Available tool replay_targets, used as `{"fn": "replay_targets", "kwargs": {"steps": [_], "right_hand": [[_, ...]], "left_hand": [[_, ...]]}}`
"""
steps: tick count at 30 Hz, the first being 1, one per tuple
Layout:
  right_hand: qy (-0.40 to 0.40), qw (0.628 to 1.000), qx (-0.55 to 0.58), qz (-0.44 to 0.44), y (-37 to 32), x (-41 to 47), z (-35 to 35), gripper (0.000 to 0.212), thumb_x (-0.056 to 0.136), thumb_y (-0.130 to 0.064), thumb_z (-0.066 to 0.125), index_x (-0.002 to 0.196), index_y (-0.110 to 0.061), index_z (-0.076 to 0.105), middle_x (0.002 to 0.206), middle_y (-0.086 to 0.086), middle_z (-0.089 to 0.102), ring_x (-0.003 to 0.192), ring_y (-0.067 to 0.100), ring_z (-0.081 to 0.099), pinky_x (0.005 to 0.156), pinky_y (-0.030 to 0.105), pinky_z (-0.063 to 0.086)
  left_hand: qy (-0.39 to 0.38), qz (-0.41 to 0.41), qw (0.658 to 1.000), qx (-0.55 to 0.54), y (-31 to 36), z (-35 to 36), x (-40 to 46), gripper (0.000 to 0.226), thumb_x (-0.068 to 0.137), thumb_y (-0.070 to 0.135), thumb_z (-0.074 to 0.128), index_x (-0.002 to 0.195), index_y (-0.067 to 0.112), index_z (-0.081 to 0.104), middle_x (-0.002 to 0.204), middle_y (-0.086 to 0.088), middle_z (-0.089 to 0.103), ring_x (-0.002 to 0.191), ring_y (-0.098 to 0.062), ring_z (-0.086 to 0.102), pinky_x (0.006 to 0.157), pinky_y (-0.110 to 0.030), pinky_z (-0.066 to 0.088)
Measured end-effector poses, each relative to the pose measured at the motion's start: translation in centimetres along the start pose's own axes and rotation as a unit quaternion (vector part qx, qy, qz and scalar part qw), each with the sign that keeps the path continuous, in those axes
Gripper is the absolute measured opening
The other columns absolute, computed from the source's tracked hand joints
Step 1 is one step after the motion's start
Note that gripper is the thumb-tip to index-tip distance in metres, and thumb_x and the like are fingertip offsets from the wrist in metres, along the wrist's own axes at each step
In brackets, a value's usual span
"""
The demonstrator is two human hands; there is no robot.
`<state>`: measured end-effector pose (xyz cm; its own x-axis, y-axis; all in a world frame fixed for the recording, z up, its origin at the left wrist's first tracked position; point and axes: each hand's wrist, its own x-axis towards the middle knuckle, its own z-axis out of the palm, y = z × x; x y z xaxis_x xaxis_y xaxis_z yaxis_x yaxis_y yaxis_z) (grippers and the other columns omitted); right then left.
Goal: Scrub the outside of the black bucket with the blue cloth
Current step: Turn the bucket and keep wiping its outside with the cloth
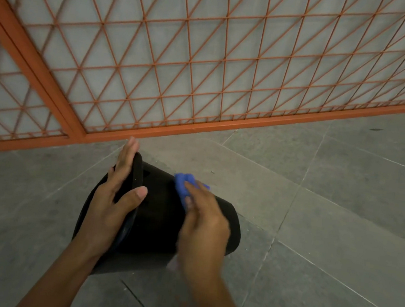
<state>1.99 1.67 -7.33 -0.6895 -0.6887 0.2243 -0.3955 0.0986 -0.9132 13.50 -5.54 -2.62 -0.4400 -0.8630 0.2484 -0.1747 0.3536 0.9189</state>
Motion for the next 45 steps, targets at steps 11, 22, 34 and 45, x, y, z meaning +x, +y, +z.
{"fn": "replay_targets", "kwargs": {"steps": [11,22,34,45], "right_hand": [[-0.077,0.996,0.03,-0.04,-3.5,-2.8,-0.6,0.038,0.087,-0.013,0.054,0.124,-0.019,0.05,0.138,-0.004,0.044,0.132,0.011,0.036,0.114,0.025,0.019],[-0.056,0.975,-0.047,0.209,7.9,4.5,-5.1,0.024,0.093,-0.015,0.046,0.109,-0.015,0.065,0.107,0.01,0.069,0.083,0.017,0.06,0.072,0.023,0.041],[-0.005,0.951,0.165,0.262,9.7,3.6,-5.8,0.027,0.093,-0.012,0.047,0.086,-0.029,0.066,0.081,-0.012,0.068,0.074,0.002,0.063,0.057,0.012,0.048],[0.125,0.96,0.168,0.184,10.9,-0.4,-3.3,0.029,0.088,0.002,0.052,0.114,-0.008,0.062,0.117,-0.001,0.061,0.108,0.013,0.055,0.089,0.002,0.039]], "left_hand": [[-0.024,0.023,0.999,0.023,0.1,0.1,-0.2,0.074,0.072,0.046,0.049,0.141,0.034,0.026,0.151,0.025,0.023,0.143,0.004,0.017,0.121,-0.047,0.008],[-0.033,0.105,0.991,0.074,0.5,0.3,-1.7,0.085,0.077,0.074,0.048,0.143,0.022,0.034,0.155,0.009,0.031,0.145,-0.013,0.022,0.119,-0.046,0.019],[-0.017,0.122,0.99,0.072,-1.0,-0.1,-0.4,0.081,0.078,0.077,0.043,0.138,0.023,0.046,0.144,0.004,0.046,0.138,-0.019,0.037,0.113,-0.036,0.029],[0.024,0.048,0.998,0.021,-2.6,1.2,0.3,0.082,0.075,0.063,0.052,0.144,0.024,0.03,0.157,0.009,0.023,0.145,-0.004,0.015,0.121,-0.036,0.013]]}}
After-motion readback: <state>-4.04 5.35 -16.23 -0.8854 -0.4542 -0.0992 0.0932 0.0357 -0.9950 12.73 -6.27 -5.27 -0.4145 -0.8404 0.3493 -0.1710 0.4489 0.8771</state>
